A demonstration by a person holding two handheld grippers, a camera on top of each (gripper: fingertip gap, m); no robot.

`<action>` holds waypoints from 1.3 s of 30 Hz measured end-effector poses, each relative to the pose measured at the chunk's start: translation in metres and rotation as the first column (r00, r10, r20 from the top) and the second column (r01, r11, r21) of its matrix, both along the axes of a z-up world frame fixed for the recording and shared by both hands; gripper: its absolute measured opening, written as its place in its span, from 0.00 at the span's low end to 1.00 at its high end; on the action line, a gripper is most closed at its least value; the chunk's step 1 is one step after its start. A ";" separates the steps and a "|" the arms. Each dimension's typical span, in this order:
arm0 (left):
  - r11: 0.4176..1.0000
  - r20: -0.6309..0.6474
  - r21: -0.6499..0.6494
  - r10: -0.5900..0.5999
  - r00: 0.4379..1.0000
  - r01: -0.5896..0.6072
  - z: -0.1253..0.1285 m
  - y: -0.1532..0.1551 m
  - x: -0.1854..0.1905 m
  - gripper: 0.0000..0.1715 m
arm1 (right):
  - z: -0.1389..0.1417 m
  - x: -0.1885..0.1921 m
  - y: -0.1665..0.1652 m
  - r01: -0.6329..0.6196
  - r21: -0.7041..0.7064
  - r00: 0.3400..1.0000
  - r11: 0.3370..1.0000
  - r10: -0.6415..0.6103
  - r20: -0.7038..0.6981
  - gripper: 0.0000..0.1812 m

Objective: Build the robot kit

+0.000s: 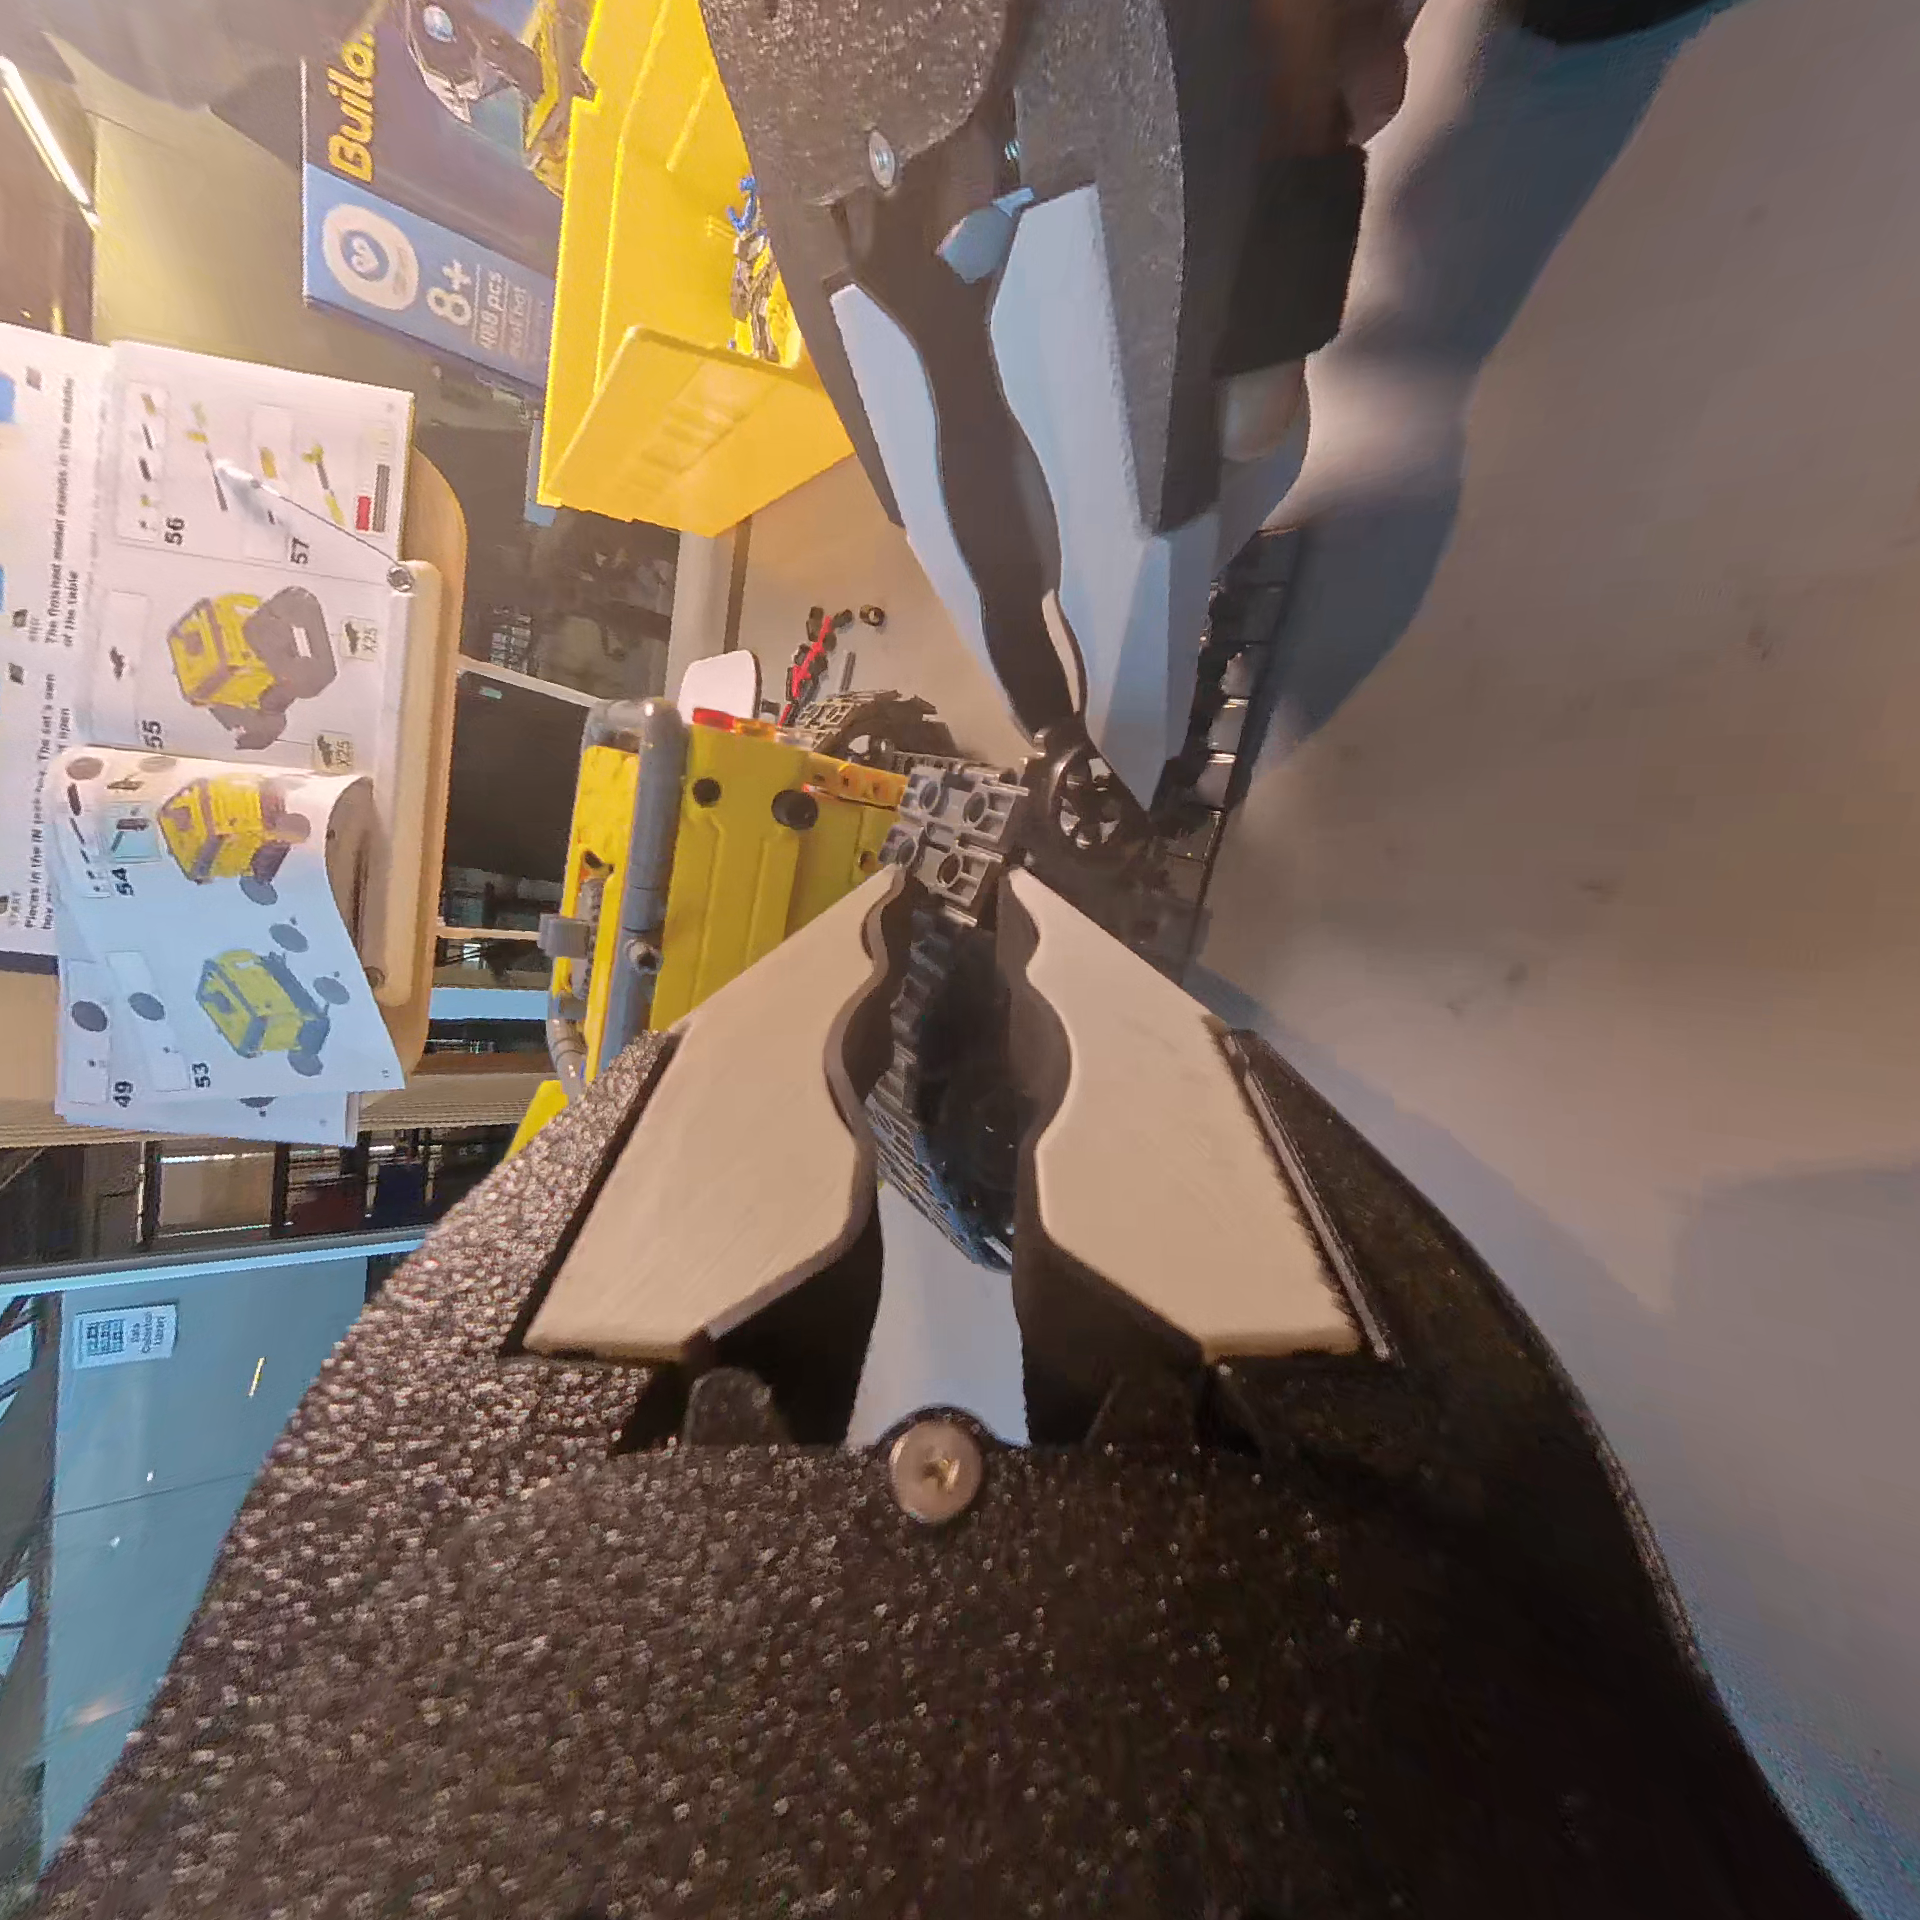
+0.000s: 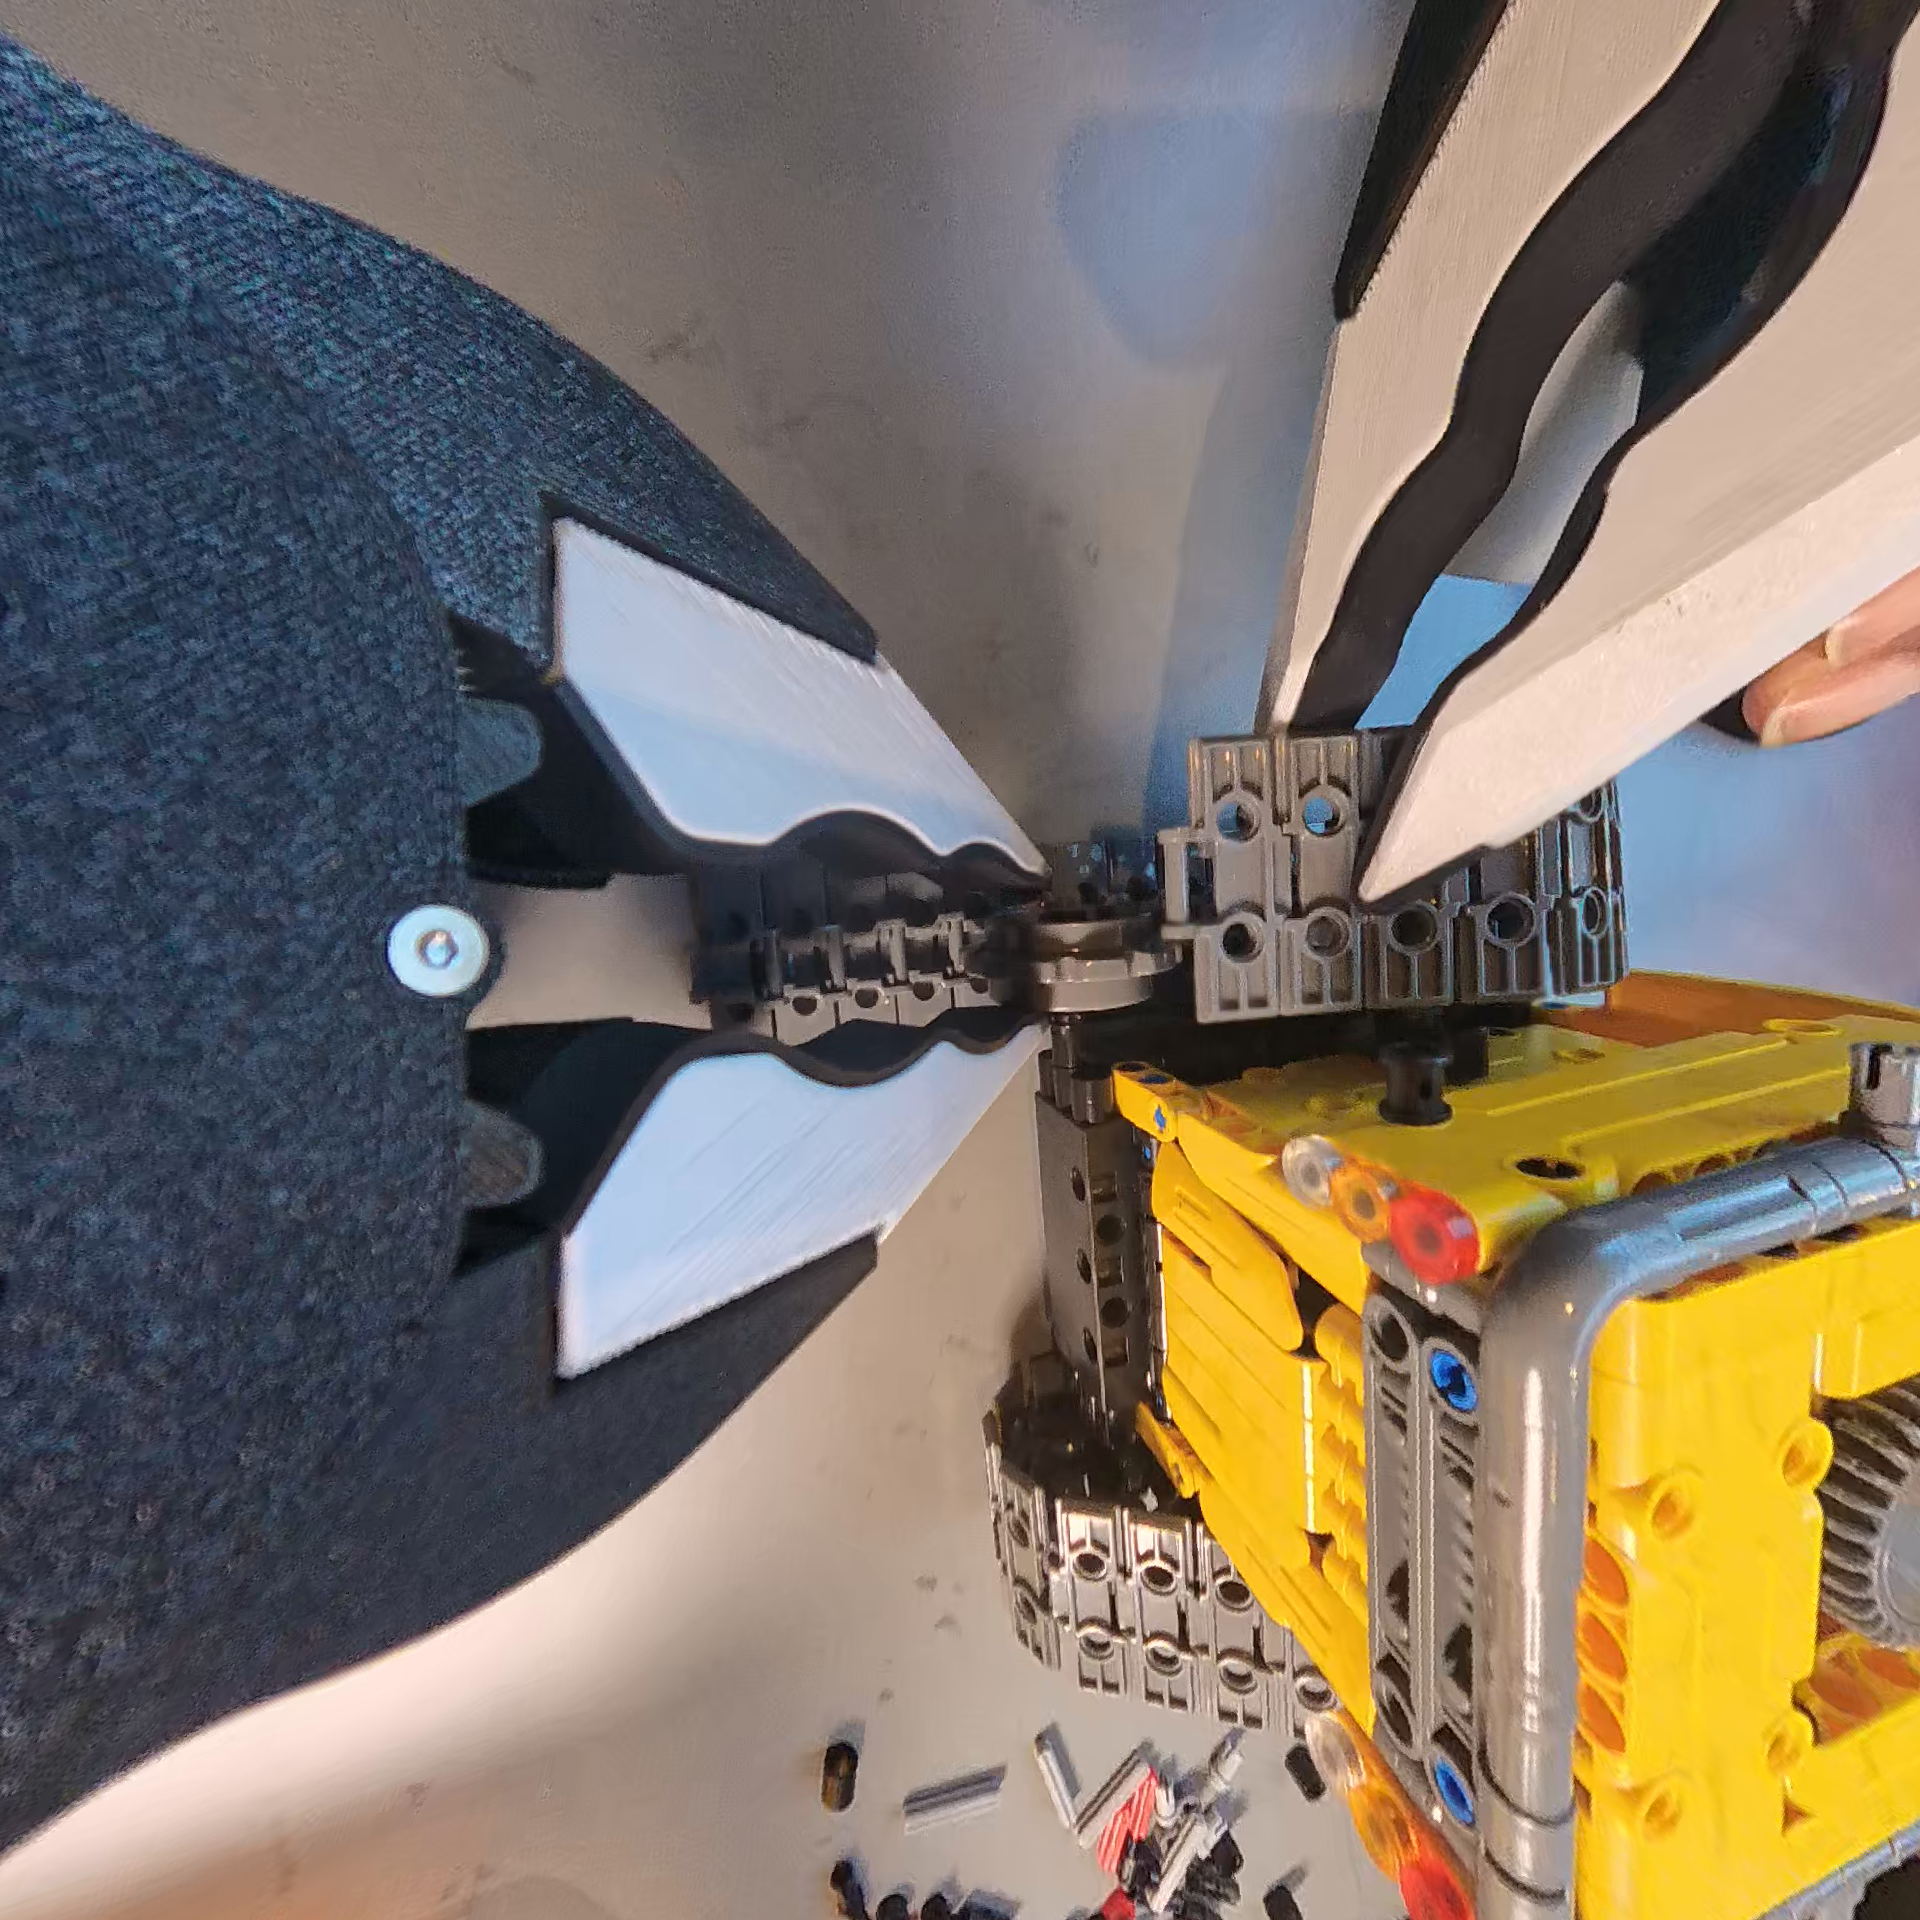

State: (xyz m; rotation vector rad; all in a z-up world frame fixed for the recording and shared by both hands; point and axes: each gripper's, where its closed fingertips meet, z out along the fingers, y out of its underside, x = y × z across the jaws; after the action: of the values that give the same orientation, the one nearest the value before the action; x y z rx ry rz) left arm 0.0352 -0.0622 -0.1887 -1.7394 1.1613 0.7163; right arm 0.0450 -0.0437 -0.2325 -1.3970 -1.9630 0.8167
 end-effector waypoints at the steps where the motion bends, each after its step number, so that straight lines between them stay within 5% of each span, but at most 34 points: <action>1: 1.000 0.001 0.001 -0.001 1.000 0.001 0.000 0.001 0.001 0.08 | 0.000 0.001 0.000 -0.002 -0.003 1.000 1.000 0.002 0.005 0.14; 6: 1.000 0.002 0.020 -0.006 1.000 0.006 -0.002 0.006 0.009 0.09 | 0.003 0.009 0.004 0.000 -0.014 1.000 1.000 0.000 0.003 0.19; 12: 1.000 0.066 0.023 0.000 0.998 -0.002 -0.002 0.010 0.014 0.10 | 0.039 0.019 0.004 -0.031 -0.017 0.994 0.999 0.029 -0.106 0.30; 17: 1.000 0.129 0.007 -0.024 0.991 0.024 0.003 0.011 0.016 0.10 | 0.045 0.009 0.000 -0.078 0.059 0.987 0.995 0.085 -0.137 0.25; 25: 0.997 0.175 -0.034 -0.057 0.983 0.064 0.006 0.009 0.013 0.14 | 0.045 0.001 -0.004 -0.151 -0.035 0.980 0.988 0.145 -0.134 0.22; 27: 0.995 0.284 -0.041 -0.076 0.956 0.091 0.020 0.000 0.015 0.19 | 0.049 0.001 -0.003 -0.152 -0.052 0.980 0.987 0.144 -0.140 0.22; 31: 0.996 0.584 -0.016 -0.063 0.809 0.089 0.072 -0.020 -0.012 0.21 | 0.059 0.004 0.004 -0.136 -0.057 0.981 0.989 0.126 -0.150 0.21; 35: 0.997 0.651 -0.070 0.022 0.759 0.030 0.085 -0.011 -0.057 0.21 | 0.054 0.003 0.011 -0.126 -0.051 0.987 0.991 0.119 -0.109 0.22; 39: 0.987 0.542 -0.134 -0.002 0.841 0.088 0.068 0.001 -0.048 0.23 | 0.043 0.007 0.012 -0.133 -0.047 0.989 0.990 0.130 -0.070 0.22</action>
State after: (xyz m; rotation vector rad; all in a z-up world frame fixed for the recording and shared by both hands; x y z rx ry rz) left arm -0.0129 -0.0616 -0.1202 -1.8683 0.8689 0.0781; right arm 0.0517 -0.0317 -0.1899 -1.2628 -2.0120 0.9682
